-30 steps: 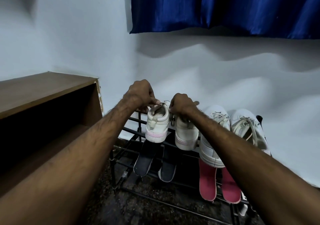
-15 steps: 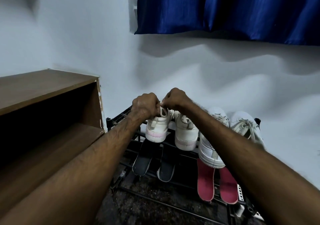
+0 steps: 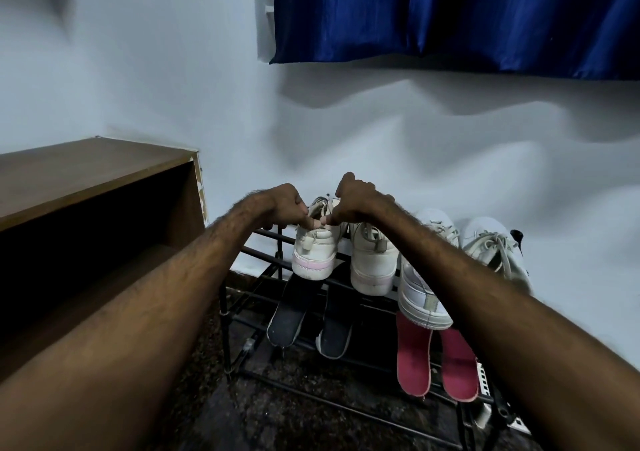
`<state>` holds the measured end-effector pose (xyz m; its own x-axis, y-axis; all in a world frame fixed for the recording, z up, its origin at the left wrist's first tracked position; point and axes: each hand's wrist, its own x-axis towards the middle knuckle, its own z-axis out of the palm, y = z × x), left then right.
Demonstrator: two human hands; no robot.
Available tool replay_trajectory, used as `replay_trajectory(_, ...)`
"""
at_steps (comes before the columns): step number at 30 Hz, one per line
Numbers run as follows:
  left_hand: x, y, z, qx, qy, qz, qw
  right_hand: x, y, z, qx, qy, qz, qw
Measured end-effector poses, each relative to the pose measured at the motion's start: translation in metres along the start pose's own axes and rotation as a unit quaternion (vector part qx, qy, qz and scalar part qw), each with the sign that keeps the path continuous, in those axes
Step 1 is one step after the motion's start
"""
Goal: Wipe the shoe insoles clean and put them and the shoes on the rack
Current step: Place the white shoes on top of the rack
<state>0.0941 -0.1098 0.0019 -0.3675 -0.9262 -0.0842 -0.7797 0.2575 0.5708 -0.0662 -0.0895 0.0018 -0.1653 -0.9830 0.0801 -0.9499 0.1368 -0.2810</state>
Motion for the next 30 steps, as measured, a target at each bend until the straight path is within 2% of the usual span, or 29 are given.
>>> replay_trajectory(4,-0.002,0.009,0.007,0.014,-0.002,-0.008,1.0,-0.007,-0.019,0.009,-0.006,0.061,0.001,0.998)
replay_trajectory(11,0.017,0.005,0.013,0.067,0.083,-0.012,0.994,-0.001,-0.007,-0.019,0.153,-0.027,-0.091,0.984)
replay_trajectory(14,0.02,0.01,0.011,0.075,0.113,-0.004,0.991,-0.016,0.02,-0.048,0.207,-0.006,-0.12,0.971)
replay_trajectory(17,0.01,0.033,0.005,0.073,0.155,0.049,0.984,-0.031,0.056,-0.086,0.095,-0.015,-0.126,0.987)
replay_trajectory(19,0.006,0.054,0.006,0.066,0.151,0.098,0.981,-0.044,0.081,-0.104,-0.008,-0.074,-0.1,0.992)
replay_trajectory(22,0.001,0.081,0.024,0.097,0.142,0.137,0.976,-0.072,0.112,-0.107,-0.099,-0.165,-0.048,0.98)
replay_trajectory(25,-0.004,0.1,0.05,0.138,0.131,0.166,0.968,-0.091,0.133,-0.102,-0.192,-0.143,-0.045,0.97)
replay_trajectory(27,-0.004,0.112,0.062,0.143,0.093,0.184,0.968,-0.099,0.134,-0.104,-0.217,-0.126,-0.039,0.967)
replay_trajectory(30,-0.002,0.127,0.07,0.139,0.052,0.21,0.966,-0.105,0.129,-0.092,-0.265,-0.149,-0.025,0.952)
